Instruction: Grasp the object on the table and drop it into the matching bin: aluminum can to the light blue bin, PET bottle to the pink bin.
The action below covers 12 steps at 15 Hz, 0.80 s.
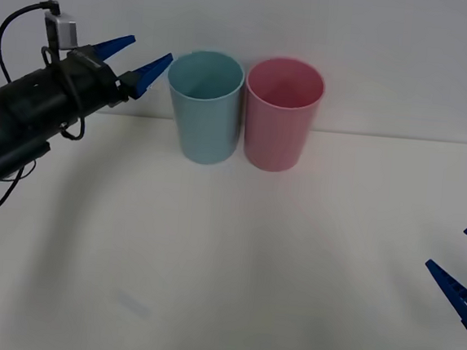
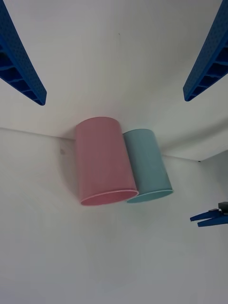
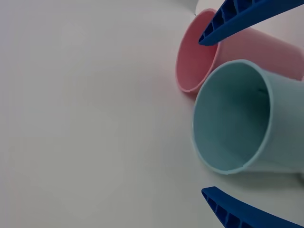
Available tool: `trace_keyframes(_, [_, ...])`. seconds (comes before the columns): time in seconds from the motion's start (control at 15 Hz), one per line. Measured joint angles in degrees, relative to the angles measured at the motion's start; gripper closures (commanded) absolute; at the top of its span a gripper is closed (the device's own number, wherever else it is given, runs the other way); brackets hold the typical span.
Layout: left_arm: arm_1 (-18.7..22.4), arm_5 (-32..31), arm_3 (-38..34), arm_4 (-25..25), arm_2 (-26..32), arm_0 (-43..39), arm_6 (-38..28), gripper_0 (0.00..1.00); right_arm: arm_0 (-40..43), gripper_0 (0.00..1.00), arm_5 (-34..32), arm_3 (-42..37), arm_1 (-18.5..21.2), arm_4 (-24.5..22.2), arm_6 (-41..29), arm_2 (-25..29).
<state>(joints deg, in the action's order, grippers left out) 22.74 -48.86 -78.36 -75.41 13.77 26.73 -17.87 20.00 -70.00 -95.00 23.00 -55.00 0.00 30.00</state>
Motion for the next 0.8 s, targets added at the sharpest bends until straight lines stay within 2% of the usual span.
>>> trace_keyframes(0.27, [0.63,-5.56,-5.82,1.69,5.86,-8.4,2.52,0.0,0.0,0.0,0.0,0.0,0.0,0.0,0.0,0.0])
trace_keyframes(0.4, [0.89,-6.22,-8.26,3.25,7.56,-12.62,5.73,0.0,0.0,0.0,0.0,0.0,0.0,0.0,0.0,0.0])
trace_keyframes(0.6, [1.15,-10.64,-11.04,4.79,12.22,-18.65,9.74,0.0,0.0,0.0,0.0,0.0,0.0,0.0,0.0,0.0])
trace_keyframes(0.8, [4.46,-13.67,-13.15,8.45,14.15,-24.57,10.96,0.0,0.0,0.0,0.0,0.0,0.0,0.0,0.0,0.0])
